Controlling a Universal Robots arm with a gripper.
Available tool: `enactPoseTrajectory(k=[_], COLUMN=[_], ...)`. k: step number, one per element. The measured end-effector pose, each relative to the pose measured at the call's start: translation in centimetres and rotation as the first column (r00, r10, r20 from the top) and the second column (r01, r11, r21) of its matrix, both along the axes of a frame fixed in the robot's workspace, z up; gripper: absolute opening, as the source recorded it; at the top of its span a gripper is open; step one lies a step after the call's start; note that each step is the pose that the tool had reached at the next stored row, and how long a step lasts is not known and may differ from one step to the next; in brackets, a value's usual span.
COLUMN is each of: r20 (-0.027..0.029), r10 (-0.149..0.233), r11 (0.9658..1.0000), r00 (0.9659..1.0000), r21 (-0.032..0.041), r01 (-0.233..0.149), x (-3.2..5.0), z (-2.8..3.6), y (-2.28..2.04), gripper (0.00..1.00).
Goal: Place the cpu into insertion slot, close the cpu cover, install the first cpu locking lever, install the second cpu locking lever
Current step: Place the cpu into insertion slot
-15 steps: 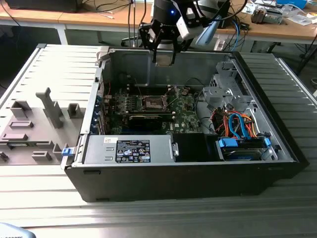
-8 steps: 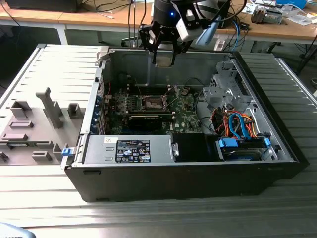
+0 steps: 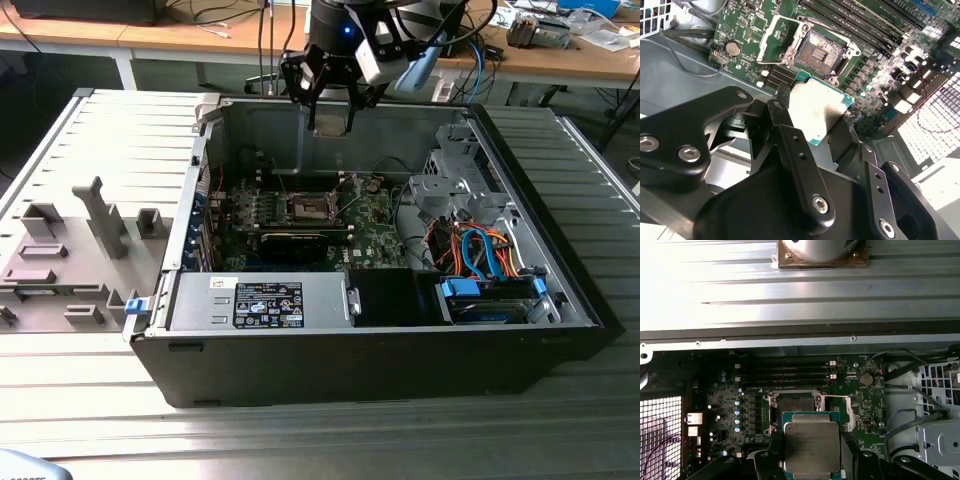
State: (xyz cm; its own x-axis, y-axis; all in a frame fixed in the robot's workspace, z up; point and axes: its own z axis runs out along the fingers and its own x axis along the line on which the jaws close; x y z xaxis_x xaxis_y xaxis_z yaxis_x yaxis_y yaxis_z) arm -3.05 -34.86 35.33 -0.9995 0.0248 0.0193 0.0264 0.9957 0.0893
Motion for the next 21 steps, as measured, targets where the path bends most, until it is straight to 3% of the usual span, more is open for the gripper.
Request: enactPoseTrajectory(k=[21], r20=[0.0], r10=[0.0], r11=[1.0], r00=[1.0], r21=[0.0], r01=[0.0], x=[0.0], z=[-0.39], y=[0.0], gripper=[0.55])
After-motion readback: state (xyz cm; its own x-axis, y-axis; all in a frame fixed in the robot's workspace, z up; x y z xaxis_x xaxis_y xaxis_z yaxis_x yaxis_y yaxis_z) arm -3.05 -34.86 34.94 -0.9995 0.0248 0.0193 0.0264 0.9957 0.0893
